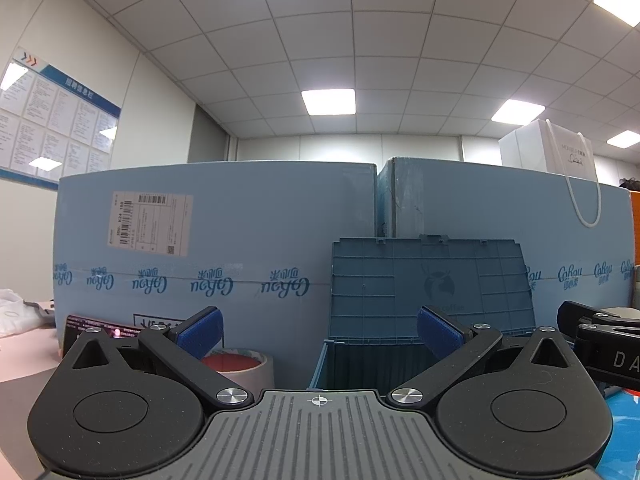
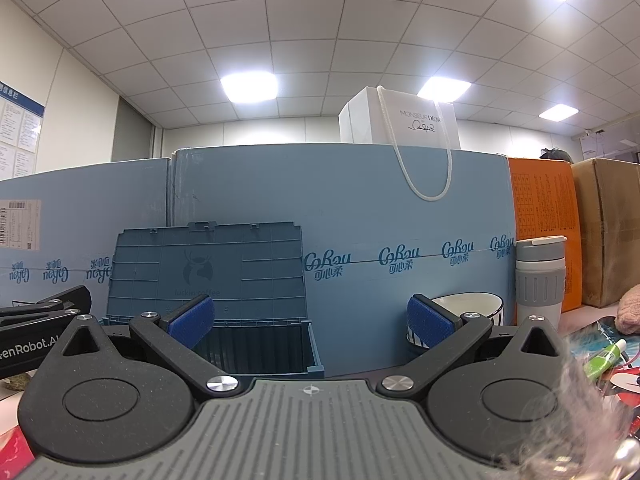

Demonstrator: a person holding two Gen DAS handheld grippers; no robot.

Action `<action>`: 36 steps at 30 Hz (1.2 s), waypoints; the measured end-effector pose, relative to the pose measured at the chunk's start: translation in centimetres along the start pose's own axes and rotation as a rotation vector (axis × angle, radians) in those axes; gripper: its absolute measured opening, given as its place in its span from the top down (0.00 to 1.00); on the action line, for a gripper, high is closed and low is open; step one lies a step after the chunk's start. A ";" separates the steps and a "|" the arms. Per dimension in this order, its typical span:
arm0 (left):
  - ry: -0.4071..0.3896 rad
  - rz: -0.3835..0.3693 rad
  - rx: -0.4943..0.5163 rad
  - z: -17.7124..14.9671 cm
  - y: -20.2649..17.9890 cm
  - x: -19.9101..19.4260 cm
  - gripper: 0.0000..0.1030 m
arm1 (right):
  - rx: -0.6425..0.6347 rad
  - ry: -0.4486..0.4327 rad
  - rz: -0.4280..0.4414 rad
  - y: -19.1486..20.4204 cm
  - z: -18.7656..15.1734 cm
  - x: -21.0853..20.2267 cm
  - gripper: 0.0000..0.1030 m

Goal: Organize rigid objects

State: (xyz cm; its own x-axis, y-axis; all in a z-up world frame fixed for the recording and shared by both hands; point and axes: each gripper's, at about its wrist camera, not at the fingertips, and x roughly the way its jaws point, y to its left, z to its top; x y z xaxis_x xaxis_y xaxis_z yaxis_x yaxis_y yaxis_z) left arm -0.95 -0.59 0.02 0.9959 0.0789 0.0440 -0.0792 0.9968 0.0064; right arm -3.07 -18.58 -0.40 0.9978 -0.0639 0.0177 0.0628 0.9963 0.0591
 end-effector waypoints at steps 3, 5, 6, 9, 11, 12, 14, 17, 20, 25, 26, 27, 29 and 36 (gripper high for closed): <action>0.000 0.000 0.001 0.0 0.0 0.0 0.00 | 0.000 0.000 0.000 0.0 0.0 0.0 0.00; 0.000 0.000 0.000 0.0 0.0 0.0 0.00 | 0.000 0.000 0.000 0.0 0.0 0.0 0.00; 0.000 0.000 0.001 0.0 0.0 0.0 0.00 | 0.000 0.000 0.000 0.0 0.0 0.0 0.00; 0.001 0.003 0.001 0.0 0.0 0.0 0.00 | 0.000 0.000 -0.001 0.0 0.0 0.0 0.00; 0.001 0.006 0.000 0.0 0.1 0.0 0.00 | 0.000 -0.001 -0.001 0.0 0.0 0.0 0.00; 0.002 0.006 0.000 -0.1 0.1 0.1 0.00 | 0.000 0.000 0.000 0.0 0.0 0.0 0.00; 0.004 0.008 0.000 -0.1 0.1 0.0 0.00 | -0.001 0.000 0.000 0.0 0.0 0.0 0.00; 0.006 0.012 0.000 -0.1 0.1 0.1 0.00 | -0.002 0.002 0.000 0.0 -0.1 0.0 0.00; 0.007 0.014 0.000 -0.1 0.1 0.1 0.00 | -0.002 0.002 0.000 0.1 -0.1 0.0 0.00; 0.006 0.014 0.000 -0.1 0.1 0.1 0.00 | -0.002 0.002 0.000 0.1 -0.1 0.0 0.00; 0.006 0.013 0.000 -0.1 0.1 0.1 0.00 | -0.002 0.002 0.000 0.1 -0.1 0.0 0.00; 0.006 0.013 0.000 -0.1 0.1 0.1 0.00 | -0.002 0.002 0.000 0.1 -0.1 0.0 0.00; 0.006 0.012 0.000 -0.1 0.1 0.1 0.00 | -0.003 0.002 0.000 0.1 -0.1 0.0 0.00; 0.005 0.011 0.000 0.0 0.1 0.1 0.00 | -0.002 0.002 0.000 0.0 -0.1 0.0 0.00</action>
State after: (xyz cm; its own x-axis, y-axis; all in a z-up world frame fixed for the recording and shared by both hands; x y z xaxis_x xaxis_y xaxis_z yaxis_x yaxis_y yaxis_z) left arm -0.89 -0.50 -0.01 0.9952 0.0894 0.0390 -0.0897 0.9959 0.0060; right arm -3.09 -18.53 -0.46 0.9979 -0.0634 0.0162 0.0624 0.9964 0.0570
